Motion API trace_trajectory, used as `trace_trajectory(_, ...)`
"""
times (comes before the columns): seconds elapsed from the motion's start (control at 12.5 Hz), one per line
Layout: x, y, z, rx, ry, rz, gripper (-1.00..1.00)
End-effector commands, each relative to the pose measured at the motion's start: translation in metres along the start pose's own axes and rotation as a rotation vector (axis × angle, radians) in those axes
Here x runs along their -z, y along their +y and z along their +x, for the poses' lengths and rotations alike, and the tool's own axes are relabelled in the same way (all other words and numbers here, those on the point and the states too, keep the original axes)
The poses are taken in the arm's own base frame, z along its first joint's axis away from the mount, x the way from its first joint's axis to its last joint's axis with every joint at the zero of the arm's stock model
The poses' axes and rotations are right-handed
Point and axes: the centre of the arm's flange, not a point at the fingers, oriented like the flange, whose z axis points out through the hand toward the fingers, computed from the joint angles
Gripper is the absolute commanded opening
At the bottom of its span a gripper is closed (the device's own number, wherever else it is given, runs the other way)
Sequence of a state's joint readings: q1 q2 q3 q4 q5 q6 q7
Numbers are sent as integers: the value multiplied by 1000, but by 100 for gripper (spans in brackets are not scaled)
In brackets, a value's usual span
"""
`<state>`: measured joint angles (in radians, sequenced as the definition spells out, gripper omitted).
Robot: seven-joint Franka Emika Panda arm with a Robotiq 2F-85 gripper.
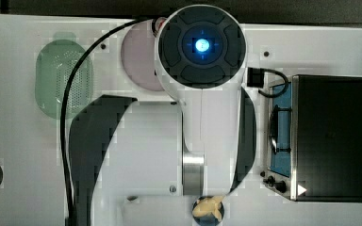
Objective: Flap open oven.
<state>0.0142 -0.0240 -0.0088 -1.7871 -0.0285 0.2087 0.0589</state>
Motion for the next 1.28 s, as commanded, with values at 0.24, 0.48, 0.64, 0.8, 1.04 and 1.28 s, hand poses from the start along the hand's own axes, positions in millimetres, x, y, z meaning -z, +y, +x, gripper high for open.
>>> trace_trajectory(0.24,68,103,-37,-1,-25,3,99)
trace_trajectory(0.48,68,103,-37,-1,-26,3,90)
trace_trajectory(0.64,68,103,-37,-2,-26,3,39)
trace_trajectory(0.8,67,105,-35,-6,-27,2,-8)
trace_trajectory(1.04,65,119,-23,-32,-36,7,-65)
trace_trajectory(1.28,57,145,-1,67,-54,19,-65)
